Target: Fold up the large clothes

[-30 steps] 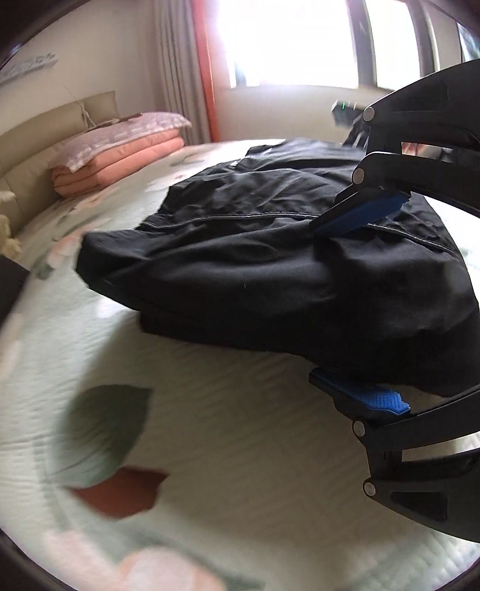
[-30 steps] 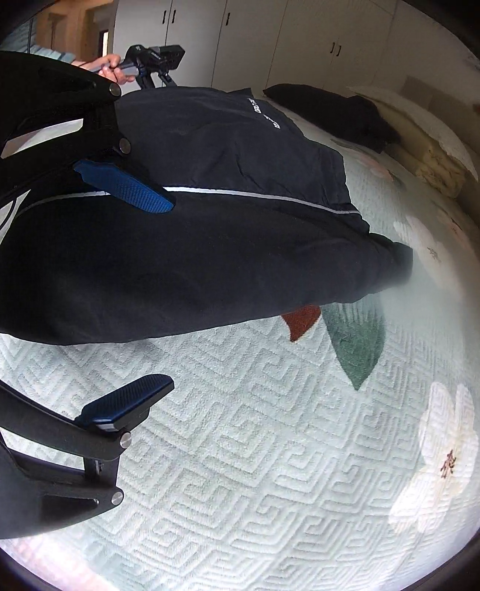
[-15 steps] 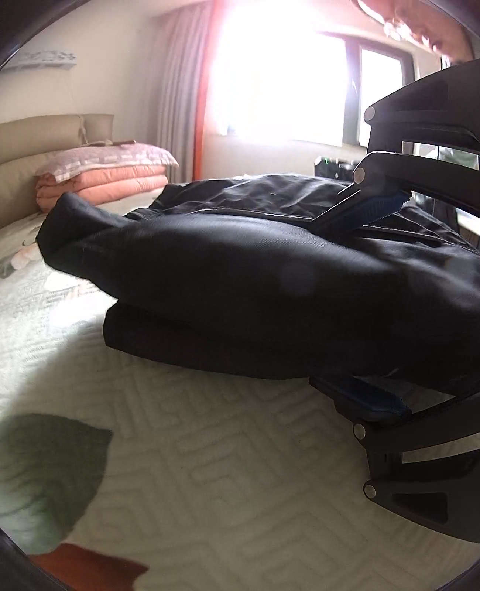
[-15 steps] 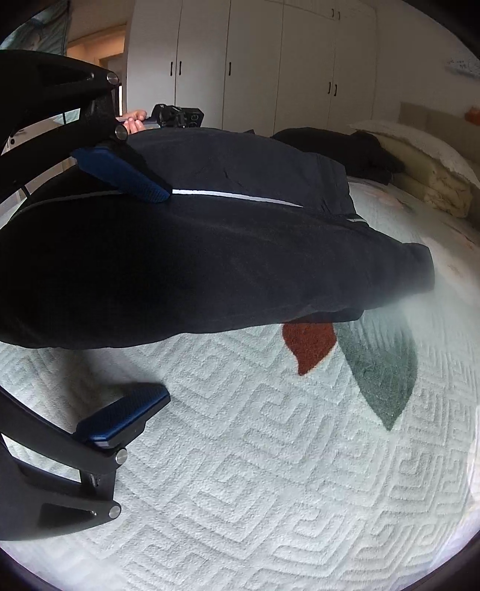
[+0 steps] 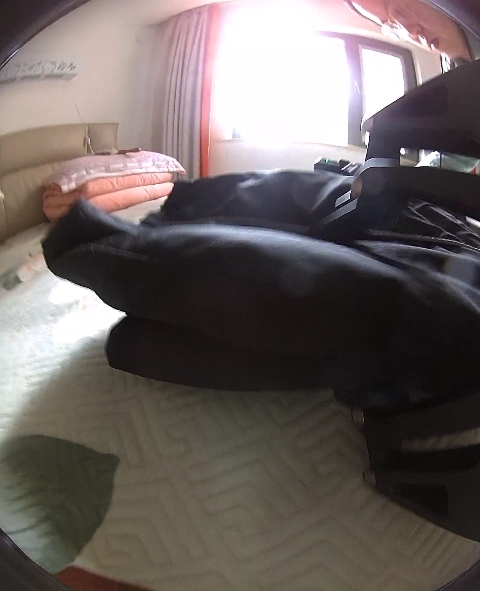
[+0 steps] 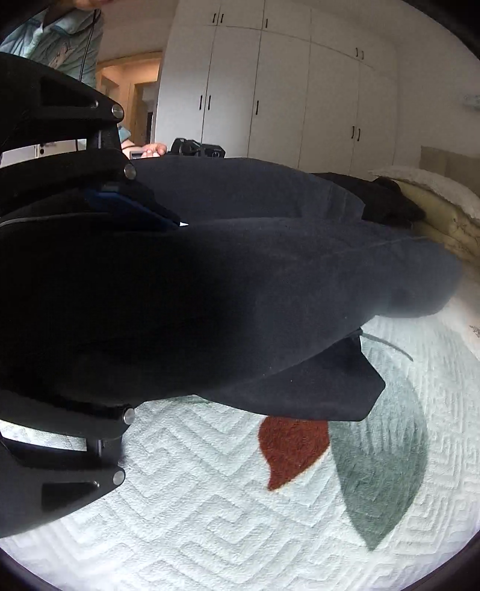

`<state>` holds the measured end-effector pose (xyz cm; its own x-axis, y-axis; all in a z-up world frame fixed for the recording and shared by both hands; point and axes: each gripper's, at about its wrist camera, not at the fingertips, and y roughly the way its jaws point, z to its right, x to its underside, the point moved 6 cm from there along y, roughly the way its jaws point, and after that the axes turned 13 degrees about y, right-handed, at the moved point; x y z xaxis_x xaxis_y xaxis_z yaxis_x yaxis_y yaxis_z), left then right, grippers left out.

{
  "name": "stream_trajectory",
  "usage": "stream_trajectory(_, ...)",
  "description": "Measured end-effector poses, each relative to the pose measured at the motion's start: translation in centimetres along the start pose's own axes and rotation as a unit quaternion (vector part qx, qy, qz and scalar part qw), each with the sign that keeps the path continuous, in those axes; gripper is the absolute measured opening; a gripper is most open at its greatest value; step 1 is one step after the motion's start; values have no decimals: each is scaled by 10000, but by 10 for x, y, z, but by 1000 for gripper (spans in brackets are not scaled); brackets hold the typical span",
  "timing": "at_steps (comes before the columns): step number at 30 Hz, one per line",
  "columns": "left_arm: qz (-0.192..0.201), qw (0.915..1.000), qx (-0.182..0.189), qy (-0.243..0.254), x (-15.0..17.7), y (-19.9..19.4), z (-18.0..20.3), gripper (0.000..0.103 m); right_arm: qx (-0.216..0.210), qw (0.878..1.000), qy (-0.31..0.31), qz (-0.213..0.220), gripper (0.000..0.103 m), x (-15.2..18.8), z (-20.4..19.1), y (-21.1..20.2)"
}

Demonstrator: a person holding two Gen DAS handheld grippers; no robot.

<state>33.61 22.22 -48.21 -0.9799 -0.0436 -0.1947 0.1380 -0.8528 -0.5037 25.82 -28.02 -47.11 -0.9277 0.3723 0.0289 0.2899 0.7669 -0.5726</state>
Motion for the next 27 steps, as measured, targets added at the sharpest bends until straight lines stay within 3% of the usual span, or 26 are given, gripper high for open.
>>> stream_trajectory(2, 246, 9996, 102, 77, 5, -10, 13, 40, -84, 9997, 24, 208, 40, 7, -7, -11)
stream_trajectory(5, 563, 9971, 396, 329, 10, -25, 48, 34, -10, 9986, -160, 498, 34, 24, -25, -29)
stream_trajectory(12, 793, 9862, 915, 1127, 22, -51, 155, 33, -3, 9929, -620, 1015, 32, 70, -86, -77)
stream_trajectory(19, 836, 9712, 1266, 1838, 36, -58, 257, 34, 133, 9840, -815, 1582, 32, 110, -124, -173)
stream_trajectory(23, 815, 9638, 1515, 2038, 49, -23, 313, 35, 432, 9772, -954, 1846, 32, 120, -120, -235)
stream_trajectory(27, 786, 9647, 1645, 1898, 66, 39, 343, 35, 716, 9742, -900, 1942, 32, 111, -85, -294)
